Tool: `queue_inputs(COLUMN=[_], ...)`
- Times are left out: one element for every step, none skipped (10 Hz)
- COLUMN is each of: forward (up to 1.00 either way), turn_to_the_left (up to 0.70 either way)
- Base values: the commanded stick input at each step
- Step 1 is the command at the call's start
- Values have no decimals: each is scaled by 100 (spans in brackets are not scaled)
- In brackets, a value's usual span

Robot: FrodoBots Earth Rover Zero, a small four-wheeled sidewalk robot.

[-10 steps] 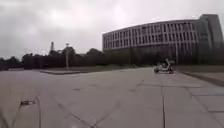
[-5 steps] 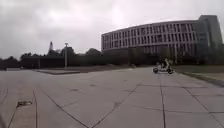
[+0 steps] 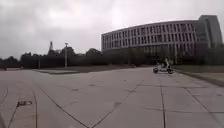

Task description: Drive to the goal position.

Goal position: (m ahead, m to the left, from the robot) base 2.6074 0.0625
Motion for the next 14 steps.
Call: queue_inputs(forward=[70, 70, 70, 70, 70, 70, 70, 70, 70, 70, 70, 70, 70, 70], turn_to_the_left=[-1, -1, -1, -1, -1, -1, -1, -1, -1, -1, -1, -1, -1, -1])
